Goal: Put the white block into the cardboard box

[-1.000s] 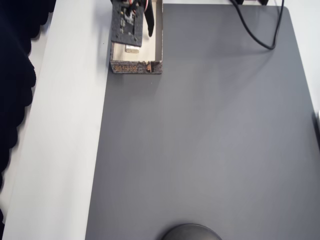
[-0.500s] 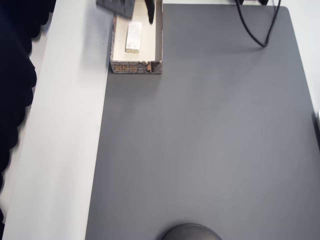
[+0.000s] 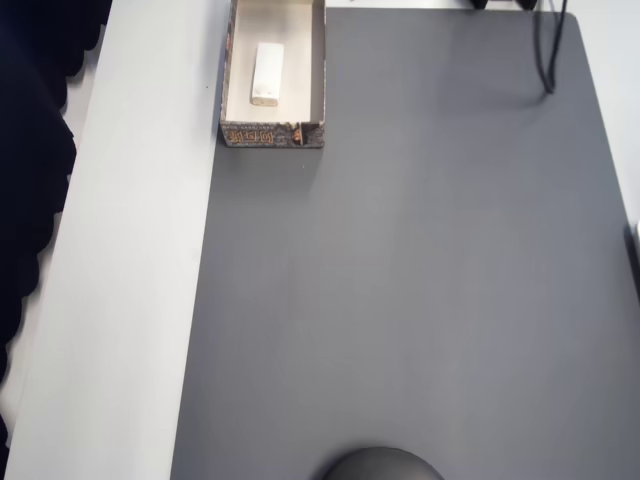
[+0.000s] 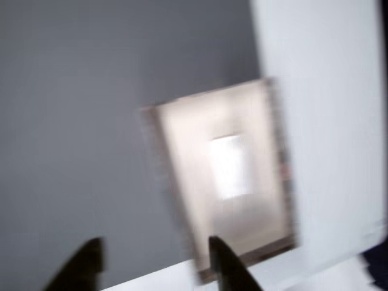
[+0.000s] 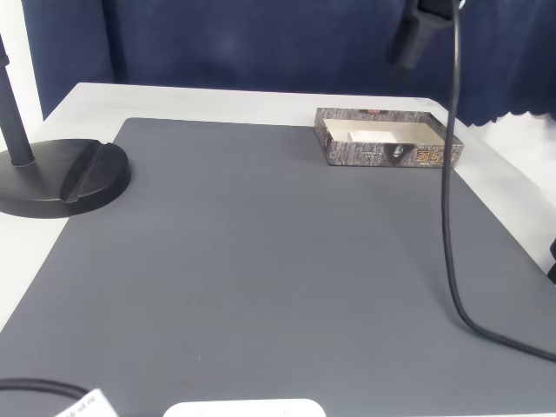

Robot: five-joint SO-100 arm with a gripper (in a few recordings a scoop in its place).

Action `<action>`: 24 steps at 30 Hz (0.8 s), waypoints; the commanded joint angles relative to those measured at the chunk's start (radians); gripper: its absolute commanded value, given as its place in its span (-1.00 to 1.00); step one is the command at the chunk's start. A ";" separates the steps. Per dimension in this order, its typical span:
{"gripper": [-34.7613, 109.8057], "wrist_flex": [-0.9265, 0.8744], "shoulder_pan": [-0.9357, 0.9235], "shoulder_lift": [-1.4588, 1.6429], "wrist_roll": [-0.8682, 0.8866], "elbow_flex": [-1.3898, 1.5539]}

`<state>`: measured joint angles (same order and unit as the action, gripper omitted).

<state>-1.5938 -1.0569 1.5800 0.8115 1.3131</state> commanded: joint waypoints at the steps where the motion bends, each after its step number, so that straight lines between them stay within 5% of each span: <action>1: -0.35 -0.023 0.097 0.216 -0.103 0.207; 11: -0.54 -0.037 0.370 0.468 -0.336 0.446; 24: -0.54 0.049 0.755 0.752 -0.538 0.773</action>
<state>-1.5923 -0.4157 2.2411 0.3221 2.0264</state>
